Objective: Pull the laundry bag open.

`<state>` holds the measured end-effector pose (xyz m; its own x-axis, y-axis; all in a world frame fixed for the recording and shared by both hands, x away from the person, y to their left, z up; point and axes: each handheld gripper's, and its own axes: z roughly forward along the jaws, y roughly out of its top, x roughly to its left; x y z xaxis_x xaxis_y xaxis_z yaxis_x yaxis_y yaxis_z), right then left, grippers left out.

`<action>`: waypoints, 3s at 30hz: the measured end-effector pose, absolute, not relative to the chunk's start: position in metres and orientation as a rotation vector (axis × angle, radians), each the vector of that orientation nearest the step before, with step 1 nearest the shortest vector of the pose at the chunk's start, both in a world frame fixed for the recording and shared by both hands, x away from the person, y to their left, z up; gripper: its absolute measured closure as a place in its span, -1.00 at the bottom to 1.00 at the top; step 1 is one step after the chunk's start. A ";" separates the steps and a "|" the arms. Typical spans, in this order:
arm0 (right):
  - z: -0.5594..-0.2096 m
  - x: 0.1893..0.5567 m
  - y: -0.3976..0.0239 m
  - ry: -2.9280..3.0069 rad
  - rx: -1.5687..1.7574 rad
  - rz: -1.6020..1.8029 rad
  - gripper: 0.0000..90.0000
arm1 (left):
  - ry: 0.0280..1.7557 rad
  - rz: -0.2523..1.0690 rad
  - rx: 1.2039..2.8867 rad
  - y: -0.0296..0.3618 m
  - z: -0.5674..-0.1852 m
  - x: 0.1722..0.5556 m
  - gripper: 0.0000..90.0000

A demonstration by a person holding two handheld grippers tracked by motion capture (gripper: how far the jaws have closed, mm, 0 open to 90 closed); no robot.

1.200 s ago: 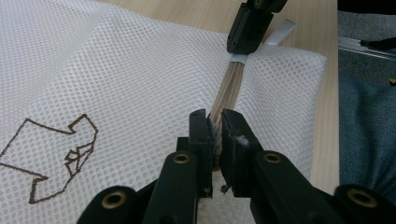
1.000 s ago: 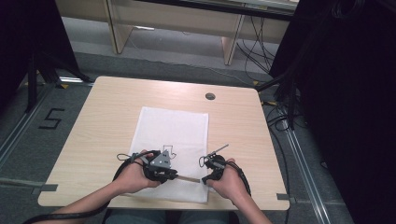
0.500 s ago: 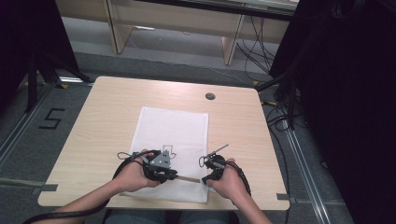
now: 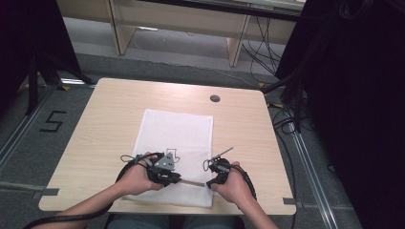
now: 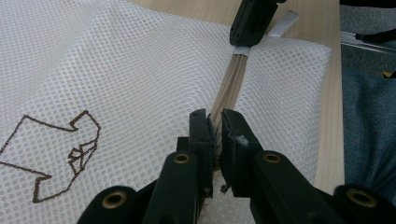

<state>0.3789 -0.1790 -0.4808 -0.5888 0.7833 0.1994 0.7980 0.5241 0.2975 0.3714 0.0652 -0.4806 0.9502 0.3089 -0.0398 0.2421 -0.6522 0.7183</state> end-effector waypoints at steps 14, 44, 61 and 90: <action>-0.481 0.376 -0.173 -2.774 -1.396 -0.542 1.00 | 0.396 0.083 2.307 0.078 -0.477 0.372 0.84; -0.480 0.375 -0.180 -2.728 -1.446 -0.517 1.00 | 0.458 0.063 2.288 0.114 -0.479 0.368 0.84; -0.480 0.375 -0.181 -2.738 -1.438 -0.531 1.00 | 0.484 0.067 2.258 0.133 -0.478 0.363 0.84; -0.480 0.375 -0.182 -2.721 -1.447 -0.526 1.00 | 0.506 0.071 2.246 0.142 -0.477 0.363 0.84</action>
<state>0.3747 -0.1820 -0.4801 -0.5714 0.8031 0.1688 0.8082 0.5149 0.2859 0.3630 0.1422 -0.4771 0.9180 0.3801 -0.1131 0.3343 -0.5882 0.7364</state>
